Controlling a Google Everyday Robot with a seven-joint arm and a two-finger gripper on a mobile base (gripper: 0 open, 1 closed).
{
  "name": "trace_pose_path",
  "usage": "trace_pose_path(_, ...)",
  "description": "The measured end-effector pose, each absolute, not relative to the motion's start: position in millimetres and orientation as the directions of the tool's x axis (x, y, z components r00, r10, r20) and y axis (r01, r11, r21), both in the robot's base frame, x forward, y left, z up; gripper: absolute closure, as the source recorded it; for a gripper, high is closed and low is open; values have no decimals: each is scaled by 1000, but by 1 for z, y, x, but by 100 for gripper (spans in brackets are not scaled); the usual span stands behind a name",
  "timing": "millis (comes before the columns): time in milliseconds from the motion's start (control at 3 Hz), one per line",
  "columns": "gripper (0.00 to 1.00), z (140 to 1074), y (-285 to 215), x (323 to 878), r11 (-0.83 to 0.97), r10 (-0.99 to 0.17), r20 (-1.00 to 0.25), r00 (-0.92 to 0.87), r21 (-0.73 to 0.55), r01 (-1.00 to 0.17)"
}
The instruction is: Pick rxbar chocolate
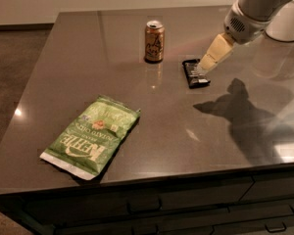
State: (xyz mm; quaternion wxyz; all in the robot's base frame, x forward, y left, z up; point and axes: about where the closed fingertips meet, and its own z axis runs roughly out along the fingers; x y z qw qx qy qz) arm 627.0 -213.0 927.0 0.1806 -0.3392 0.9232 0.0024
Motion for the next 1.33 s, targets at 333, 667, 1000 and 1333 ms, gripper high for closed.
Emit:
trace_pose_path(333, 0, 901, -194, 648, 798, -585, -328, -742, -72, -598)
trace_pose_path(667, 0, 876, -182, 666, 816, -561, -302, -771, -42, -577)
trace_pose_path(1000, 0, 857, -179, 678, 828, -544, -277, -792, -23, -561)
trace_pose_path(1333, 0, 844, -177, 684, 835, -533, -258, -806, -7, -551)
